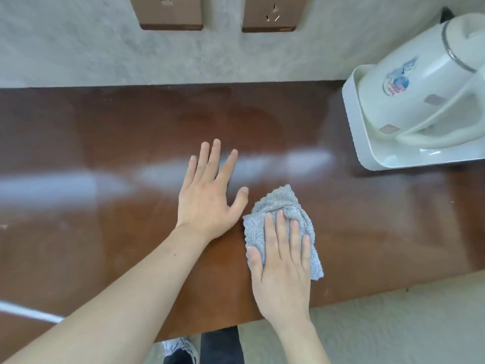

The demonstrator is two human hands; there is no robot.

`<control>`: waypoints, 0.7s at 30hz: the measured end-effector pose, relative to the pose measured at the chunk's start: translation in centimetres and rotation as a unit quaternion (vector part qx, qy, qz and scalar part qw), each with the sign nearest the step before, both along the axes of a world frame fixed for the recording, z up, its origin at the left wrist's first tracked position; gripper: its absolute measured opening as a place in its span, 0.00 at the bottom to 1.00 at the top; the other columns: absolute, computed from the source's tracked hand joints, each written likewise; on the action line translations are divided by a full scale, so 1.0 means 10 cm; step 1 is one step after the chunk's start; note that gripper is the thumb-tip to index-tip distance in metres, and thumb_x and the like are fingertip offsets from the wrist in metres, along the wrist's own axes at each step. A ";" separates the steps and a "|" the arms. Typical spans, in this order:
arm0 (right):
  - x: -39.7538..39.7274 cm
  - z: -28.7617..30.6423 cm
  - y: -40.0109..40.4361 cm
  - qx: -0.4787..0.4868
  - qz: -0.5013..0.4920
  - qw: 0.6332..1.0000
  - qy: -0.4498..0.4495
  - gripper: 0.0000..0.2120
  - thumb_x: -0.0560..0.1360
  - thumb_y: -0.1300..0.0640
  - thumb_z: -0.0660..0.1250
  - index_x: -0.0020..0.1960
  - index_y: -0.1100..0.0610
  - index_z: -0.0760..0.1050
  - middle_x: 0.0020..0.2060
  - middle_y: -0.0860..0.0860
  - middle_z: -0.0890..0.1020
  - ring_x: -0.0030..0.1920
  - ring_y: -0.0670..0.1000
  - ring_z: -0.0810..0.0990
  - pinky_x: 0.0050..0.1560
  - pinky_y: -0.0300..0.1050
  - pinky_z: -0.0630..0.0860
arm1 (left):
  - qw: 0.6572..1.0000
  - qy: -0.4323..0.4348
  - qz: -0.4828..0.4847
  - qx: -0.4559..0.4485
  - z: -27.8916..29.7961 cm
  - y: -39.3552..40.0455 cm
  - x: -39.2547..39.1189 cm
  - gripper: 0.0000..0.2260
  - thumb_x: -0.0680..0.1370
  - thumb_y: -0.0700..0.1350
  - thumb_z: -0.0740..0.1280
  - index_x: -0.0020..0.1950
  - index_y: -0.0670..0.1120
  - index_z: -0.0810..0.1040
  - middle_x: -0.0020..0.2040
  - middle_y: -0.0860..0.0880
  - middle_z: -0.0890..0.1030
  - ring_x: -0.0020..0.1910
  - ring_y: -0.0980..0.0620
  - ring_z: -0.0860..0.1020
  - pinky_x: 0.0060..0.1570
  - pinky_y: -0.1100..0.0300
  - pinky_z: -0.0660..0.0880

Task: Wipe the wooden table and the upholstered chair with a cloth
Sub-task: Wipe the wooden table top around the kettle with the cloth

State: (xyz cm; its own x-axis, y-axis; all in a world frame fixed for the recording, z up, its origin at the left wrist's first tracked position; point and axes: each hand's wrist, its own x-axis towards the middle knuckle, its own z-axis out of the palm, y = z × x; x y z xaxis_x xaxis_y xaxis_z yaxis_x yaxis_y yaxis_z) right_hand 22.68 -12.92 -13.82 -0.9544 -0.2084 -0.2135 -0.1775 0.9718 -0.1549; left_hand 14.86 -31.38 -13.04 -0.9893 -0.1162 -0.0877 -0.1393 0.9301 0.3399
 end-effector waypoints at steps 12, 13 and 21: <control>-2.74 -0.11 -0.27 -0.016 -0.068 0.997 0.026 0.30 0.84 0.42 0.43 0.81 0.53 0.44 0.81 0.51 0.46 0.80 0.56 0.42 0.78 0.58 0.40 | 0.993 -0.020 -0.002 -0.119 -0.17 0.11 -0.11 0.34 0.80 0.64 0.50 0.83 0.49 0.55 0.83 0.42 0.52 0.82 0.42 0.48 0.79 0.43 0.49; -2.80 -0.11 -0.30 -0.017 -0.066 0.998 0.018 0.30 0.84 0.42 0.43 0.81 0.53 0.43 0.81 0.51 0.45 0.80 0.55 0.41 0.78 0.58 0.39 | 0.993 -0.022 -0.003 -0.118 -0.16 0.11 -0.10 0.34 0.80 0.64 0.50 0.83 0.49 0.55 0.83 0.42 0.52 0.82 0.42 0.48 0.79 0.42 0.49; -0.97 0.02 -0.14 -0.019 -0.067 0.997 0.039 0.30 0.84 0.41 0.44 0.82 0.53 0.45 0.81 0.50 0.47 0.80 0.54 0.43 0.79 0.58 0.48 | 0.994 -0.032 -0.006 -0.100 -0.10 0.09 -0.11 0.33 0.81 0.62 0.47 0.84 0.49 0.54 0.83 0.43 0.51 0.82 0.42 0.48 0.79 0.44 0.47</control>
State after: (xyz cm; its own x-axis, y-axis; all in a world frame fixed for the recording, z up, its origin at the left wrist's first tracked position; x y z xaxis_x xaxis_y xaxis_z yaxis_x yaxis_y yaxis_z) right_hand 12.95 -14.32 -13.66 -0.9877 -0.0836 -0.1324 -0.0585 0.9813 -0.1831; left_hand 13.77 -30.46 -14.05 -0.9839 -0.1256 -0.1270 -0.1430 0.9799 0.1388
